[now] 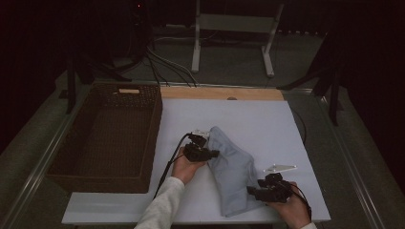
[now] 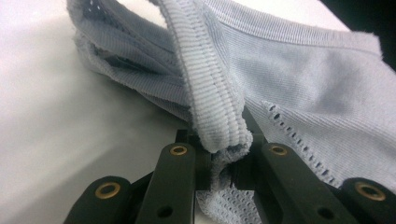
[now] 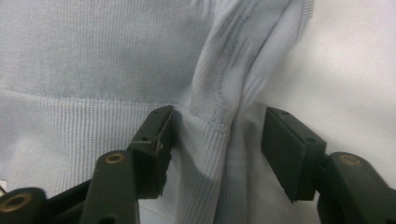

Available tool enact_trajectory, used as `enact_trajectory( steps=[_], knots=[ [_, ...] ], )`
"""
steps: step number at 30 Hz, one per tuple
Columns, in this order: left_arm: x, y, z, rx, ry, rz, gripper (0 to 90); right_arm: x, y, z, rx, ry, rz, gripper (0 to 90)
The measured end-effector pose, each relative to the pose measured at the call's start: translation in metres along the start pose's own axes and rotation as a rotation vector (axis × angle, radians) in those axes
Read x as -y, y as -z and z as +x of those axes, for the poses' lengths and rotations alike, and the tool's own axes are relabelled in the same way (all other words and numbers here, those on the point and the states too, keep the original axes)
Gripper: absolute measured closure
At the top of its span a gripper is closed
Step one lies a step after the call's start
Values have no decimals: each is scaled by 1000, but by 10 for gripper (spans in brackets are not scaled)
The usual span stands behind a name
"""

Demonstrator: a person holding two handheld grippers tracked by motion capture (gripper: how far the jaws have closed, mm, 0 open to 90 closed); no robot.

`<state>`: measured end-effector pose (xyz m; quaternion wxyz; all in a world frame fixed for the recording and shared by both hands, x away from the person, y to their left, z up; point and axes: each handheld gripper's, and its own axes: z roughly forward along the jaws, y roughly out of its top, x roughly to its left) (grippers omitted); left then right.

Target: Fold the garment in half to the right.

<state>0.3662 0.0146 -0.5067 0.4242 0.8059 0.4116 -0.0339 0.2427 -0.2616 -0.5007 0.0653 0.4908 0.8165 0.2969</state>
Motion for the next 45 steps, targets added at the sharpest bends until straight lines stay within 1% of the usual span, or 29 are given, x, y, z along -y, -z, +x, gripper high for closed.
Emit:
enact_trajectory(
  steps=[3, 5, 6, 8, 10, 11, 12, 13, 15, 17, 19, 20, 24, 26, 27, 29, 32, 33, 34, 35, 36, 38, 45],
  knots=[
    [-2, 4, -1, 8, 2, -10, 819, -1, 0, 2, -15, 0, 11, 563],
    [-3, 6, -1, 12, 1, -13, 819, -2, 0, 4, -16, 3, 19, 609],
    [-3, 7, -2, 15, 2, -15, 819, -2, 0, 4, -23, -1, 22, 637],
    [-4, 9, -3, 23, 4, -24, 819, -2, 1, 5, -31, 1, 19, 691],
    [-5, 12, -4, 34, 9, -34, 819, -1, 1, 6, -38, 16, 10, 734],
    [-6, 13, -5, 39, 11, -41, 819, -1, 1, 6, -40, 12, 4, 750],
    [-6, 14, -5, 41, 11, -43, 819, 0, 1, 6, -37, -18, 0, 760],
    [-7, 15, -6, 41, 9, -44, 819, 0, 1, 5, -43, -51, 0, 766],
    [-7, 16, -9, 46, 5, -47, 819, -2, 2, 4, -54, -85, 15, 775],
    [-8, 18, -11, 53, 0, -50, 819, -5, 2, 3, -64, -105, 28, 781],
    [-10, 20, -11, 61, 4, -58, 820, -8, 3, 2, -72, -120, 33, 787],
    [-11, 22, -12, 64, 6, -64, 820, -9, 4, 2, -82, -129, 30, 788],
    [-17, 28, -14, 58, -6, -76, 820, -11, 7, 1, -130, -163, 20, 790],
    [-19, 31, -15, 58, -10, -84, 820, -13, 8, 0, -161, -182, 16, 791],
    [-19, 31, -15, 58, -10, -84, 820, -13, 8, 0, -161, -182, 16, 791],
    [-22, 35, -15, 60, -5, -99, 820, -16, 9, 0, -199, -202, 12, 793],
    [-23, 37, -14, 55, 3, -105, 820, -18, 10, 2, -226, -206, 8, 795],
    [-23, 38, -13, 56, 9, -111, 820, -19, 10, 2, -243, -210, 5, 796],
    [-23, 38, -13, 56, 9, -111, 820, -19, 10, 2, -243, -210, 5, 796],
    [-24, 40, -13, 55, 8, -112, 820, -21, 11, 3, -261, -219, -1, 797],
    [-24, 40, -12, 55, 9, -114, 820, -21, 11, 3, -261, -219, -1, 797],
    [-26, 42, -12, 53, 8, -118, 820, -23, 12, 3, -281, -229, -6, 797],
    [-32, 47, -13, 45, 2, -129, 821, -30, 14, 4, -293, -229, -26, 798]
  ],
)
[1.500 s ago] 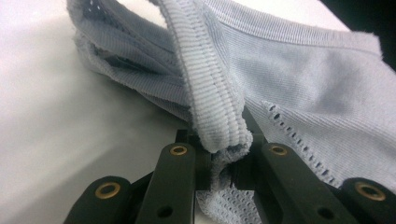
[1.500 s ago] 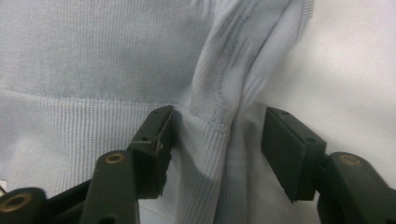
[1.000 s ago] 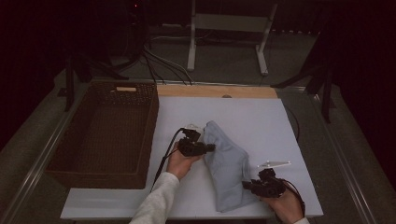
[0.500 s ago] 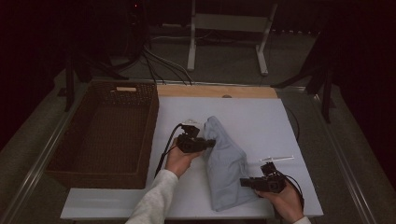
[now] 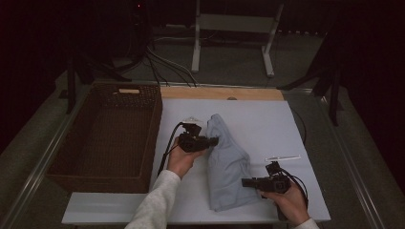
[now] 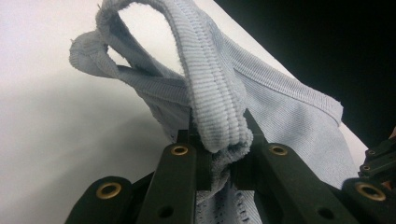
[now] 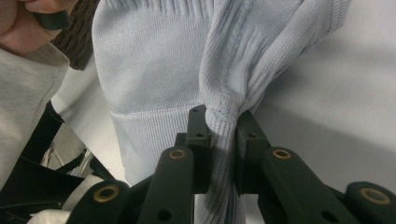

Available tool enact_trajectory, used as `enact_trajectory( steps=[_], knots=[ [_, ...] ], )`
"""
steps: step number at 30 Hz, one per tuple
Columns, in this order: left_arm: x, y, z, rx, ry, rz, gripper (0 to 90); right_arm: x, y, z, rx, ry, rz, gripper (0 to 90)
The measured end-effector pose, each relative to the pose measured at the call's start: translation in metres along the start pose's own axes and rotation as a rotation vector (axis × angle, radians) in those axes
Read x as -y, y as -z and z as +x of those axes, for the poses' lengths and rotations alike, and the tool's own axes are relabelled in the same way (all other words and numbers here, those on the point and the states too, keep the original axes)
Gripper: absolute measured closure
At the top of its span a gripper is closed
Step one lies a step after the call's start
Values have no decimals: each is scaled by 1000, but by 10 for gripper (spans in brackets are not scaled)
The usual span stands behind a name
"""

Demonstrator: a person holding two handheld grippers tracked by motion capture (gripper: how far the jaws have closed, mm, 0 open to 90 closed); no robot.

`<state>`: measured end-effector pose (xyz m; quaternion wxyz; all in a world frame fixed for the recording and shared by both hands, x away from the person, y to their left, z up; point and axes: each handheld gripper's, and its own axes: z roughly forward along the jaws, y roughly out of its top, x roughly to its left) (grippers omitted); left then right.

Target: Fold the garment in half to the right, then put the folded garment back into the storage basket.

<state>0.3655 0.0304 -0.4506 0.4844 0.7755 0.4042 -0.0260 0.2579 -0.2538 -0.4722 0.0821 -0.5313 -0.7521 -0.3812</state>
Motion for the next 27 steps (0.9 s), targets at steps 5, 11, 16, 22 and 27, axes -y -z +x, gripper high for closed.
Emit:
enact_trajectory(
  steps=[5, 11, 16, 22, 27],
  knots=[
    [-3, 4, 0, -6, 0, -5, 821, -2, 0, 2, -9, 1, -1, 798],
    [-6, 8, 0, -13, 3, -8, 821, -5, 0, 4, -19, -7, -9, 798],
    [-10, 13, 0, -17, 8, -20, 821, -9, -1, 7, -31, -11, -17, 799],
    [-13, 17, 1, -25, 16, -21, 821, -13, -1, 12, -40, -7, -26, 799],
    [-16, 21, 2, -29, 18, -22, 821, -19, -2, 16, -47, -5, -34, 799]
  ],
)
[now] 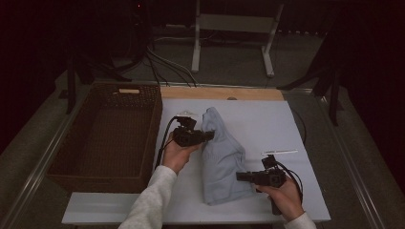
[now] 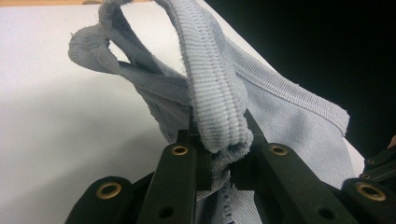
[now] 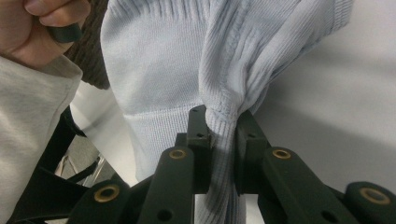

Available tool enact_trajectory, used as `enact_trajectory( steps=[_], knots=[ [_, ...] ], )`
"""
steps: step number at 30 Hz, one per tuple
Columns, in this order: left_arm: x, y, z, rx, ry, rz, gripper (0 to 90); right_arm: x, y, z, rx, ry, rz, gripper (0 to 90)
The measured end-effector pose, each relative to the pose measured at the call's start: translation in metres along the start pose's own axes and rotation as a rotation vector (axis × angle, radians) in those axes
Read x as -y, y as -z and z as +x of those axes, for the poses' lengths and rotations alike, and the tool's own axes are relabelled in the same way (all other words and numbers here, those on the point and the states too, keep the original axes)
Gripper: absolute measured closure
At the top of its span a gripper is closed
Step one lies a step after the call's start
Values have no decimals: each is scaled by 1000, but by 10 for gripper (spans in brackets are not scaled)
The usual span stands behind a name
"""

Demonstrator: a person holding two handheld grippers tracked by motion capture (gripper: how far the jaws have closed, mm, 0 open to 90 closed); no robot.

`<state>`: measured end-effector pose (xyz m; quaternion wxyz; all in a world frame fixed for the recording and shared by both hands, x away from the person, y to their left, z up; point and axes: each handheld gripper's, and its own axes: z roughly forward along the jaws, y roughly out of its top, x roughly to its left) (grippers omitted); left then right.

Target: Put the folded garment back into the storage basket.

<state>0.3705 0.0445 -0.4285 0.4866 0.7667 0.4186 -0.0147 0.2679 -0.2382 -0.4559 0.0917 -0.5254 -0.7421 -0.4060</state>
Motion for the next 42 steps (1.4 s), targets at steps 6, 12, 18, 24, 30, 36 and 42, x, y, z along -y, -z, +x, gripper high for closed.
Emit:
enact_trajectory(
  steps=[6, 12, 18, 24, 30, 36, 42],
  knots=[
    [-5, 5, -1, -10, -6, 3, 821, -5, -2, 4, -8, -1, -1, 799],
    [-9, 11, 0, -8, 5, -1, 821, -9, -4, 9, -11, -1, -4, 799],
    [-12, 15, 0, -7, 10, -13, 821, -14, -6, 14, -14, -1, -7, 799],
    [-16, 20, 0, -5, 12, -20, 821, -19, -6, 18, -22, -1, -16, 799],
    [-21, 25, 1, -3, 17, -32, 821, -25, -7, 22, -25, 0, -19, 799],
    [-25, 31, 2, 0, 28, -54, 821, -33, -10, 27, -34, -7, -35, 799],
    [-30, 37, 4, -7, 30, -64, 821, -39, -14, 32, -40, -10, -40, 799]
  ],
)
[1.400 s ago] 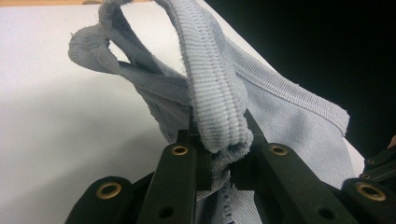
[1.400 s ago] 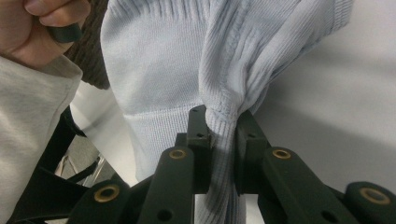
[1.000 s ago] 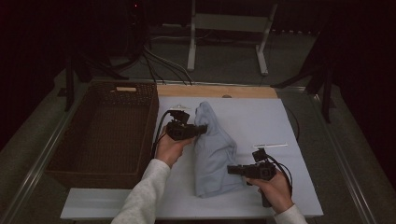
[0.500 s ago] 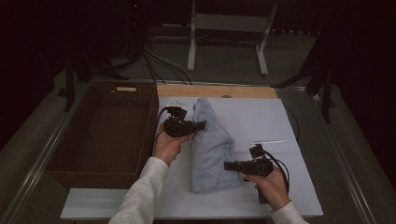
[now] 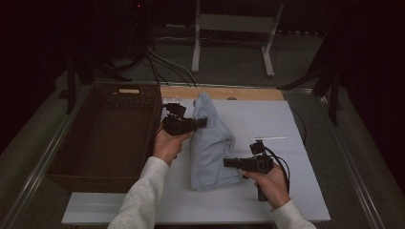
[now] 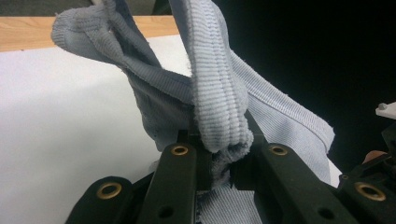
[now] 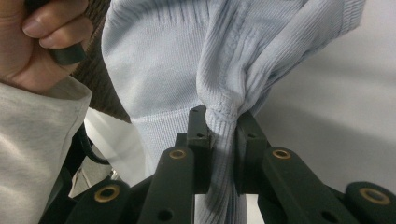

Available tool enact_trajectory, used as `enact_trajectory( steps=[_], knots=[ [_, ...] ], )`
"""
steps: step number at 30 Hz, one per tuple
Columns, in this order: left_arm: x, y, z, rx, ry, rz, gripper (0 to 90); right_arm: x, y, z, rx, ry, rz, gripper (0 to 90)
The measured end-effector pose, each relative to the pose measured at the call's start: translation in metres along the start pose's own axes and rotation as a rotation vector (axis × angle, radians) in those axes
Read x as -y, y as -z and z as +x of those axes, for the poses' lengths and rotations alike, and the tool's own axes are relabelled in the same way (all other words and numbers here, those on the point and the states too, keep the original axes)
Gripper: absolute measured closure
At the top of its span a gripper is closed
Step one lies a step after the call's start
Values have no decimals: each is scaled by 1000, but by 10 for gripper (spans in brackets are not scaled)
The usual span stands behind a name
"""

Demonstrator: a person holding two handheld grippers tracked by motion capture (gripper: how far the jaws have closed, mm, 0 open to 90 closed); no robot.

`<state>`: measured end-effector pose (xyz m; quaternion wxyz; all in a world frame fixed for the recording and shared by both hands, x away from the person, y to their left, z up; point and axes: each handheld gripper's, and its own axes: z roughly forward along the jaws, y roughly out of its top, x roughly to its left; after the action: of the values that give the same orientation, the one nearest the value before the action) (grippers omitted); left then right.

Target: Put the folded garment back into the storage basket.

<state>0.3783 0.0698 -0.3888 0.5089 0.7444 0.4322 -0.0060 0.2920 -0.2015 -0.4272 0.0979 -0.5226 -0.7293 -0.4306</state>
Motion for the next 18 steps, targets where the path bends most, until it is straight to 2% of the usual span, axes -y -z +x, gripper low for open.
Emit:
enact_trajectory(
  steps=[18],
  knots=[
    [-9, 13, 6, -8, 5, -17, 821, -13, -10, 10, -17, 2, 1, 800]
  ],
)
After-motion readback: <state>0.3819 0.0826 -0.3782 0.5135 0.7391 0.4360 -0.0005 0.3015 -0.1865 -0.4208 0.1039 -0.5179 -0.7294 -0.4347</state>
